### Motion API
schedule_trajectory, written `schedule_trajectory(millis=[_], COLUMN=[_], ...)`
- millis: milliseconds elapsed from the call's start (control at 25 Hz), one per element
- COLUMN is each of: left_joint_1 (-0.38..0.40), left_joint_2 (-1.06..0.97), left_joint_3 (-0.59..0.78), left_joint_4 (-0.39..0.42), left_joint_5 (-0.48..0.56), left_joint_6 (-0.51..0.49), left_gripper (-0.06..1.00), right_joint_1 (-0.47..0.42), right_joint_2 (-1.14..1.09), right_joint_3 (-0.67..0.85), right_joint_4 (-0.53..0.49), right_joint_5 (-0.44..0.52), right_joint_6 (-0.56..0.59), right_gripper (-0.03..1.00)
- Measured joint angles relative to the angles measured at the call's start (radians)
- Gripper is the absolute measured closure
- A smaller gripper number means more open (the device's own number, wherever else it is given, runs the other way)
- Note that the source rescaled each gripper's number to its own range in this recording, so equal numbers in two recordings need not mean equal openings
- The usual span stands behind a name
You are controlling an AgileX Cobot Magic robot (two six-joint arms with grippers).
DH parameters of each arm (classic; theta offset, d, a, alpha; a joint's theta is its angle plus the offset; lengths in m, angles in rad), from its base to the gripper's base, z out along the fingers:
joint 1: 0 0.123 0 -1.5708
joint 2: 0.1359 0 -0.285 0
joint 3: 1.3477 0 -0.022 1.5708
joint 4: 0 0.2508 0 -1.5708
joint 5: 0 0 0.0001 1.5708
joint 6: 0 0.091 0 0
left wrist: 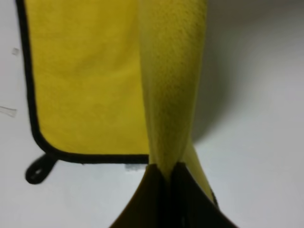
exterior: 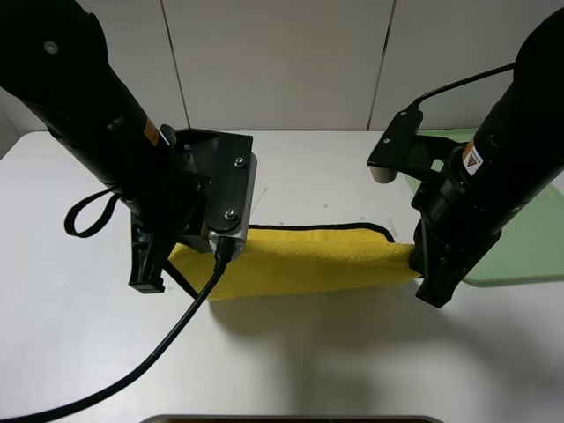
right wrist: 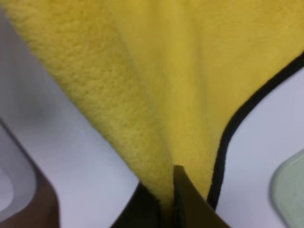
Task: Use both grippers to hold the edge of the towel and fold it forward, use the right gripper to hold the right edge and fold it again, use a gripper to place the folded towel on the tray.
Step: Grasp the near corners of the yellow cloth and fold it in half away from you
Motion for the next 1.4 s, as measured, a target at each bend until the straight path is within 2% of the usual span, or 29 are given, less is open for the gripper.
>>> schedule_trajectory(millis=[160,360,960,1400], left_joint_1=[0.000,0.001,0.095,0.103], left_joint_2=[0.054,0.137,0.238,0.333], left_joint_3=[0.000,0.000,-0.001,-0.001], left_joint_4=[0.045,0.097,0.112,0.115], left_joint_5=[-0.042,-0.092,-0.356,-0.503], left_joint_6=[-0.011,-0.072,-0.098,-0.098], left_gripper=[0.94,0.94,0.94,0.94], right_joint_1=[0.000,0.000,-0.025,-0.026], right_joint_2=[0.000,0.002,0.132,0.226], right_joint_3=[0.000,0.000,-0.001,-0.004], right_joint_4=[-0.039,-0.074,-0.178,-0.300], right_joint_5=[-0.032,-0.075,-0.213,-0.295], right_joint_6=[0.000,0.000,0.000,0.000], right_gripper=[0.97,0.97,0.97,0.97])
